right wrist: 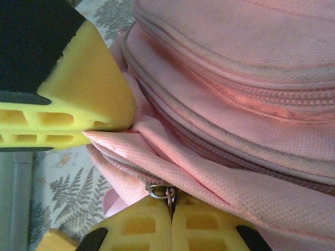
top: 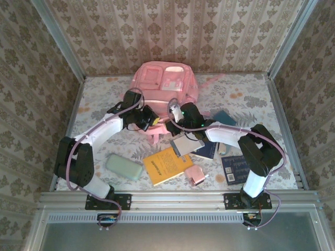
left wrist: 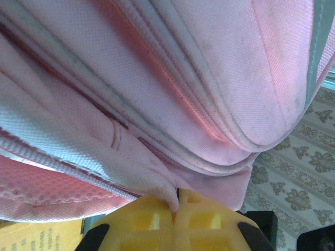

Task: Pack the student bag

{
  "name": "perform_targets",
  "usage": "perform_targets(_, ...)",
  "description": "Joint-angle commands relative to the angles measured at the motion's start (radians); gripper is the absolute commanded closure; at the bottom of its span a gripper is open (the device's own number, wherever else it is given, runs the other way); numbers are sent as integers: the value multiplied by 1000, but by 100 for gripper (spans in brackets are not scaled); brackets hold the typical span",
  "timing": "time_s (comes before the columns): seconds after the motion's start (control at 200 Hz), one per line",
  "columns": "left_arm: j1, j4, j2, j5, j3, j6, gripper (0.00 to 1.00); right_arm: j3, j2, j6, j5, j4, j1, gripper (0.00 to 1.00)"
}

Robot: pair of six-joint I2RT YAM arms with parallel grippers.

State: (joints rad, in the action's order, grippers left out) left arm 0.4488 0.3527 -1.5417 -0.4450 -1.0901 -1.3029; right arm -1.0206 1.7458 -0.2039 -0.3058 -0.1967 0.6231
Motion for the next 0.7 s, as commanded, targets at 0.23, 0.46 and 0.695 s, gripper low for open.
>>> perform_targets(0.23,-13,74,51,36,-57,57,100,-77,16,22,-156,209,-67,100)
perform_targets(0.46,-4,82,43,44,-87,55,100,-22,15,-37,-158,101,-65,94)
perform_targets(0.695,1,75,38,42,-89,44,100,-1,31,-64,-145,59,-50,87)
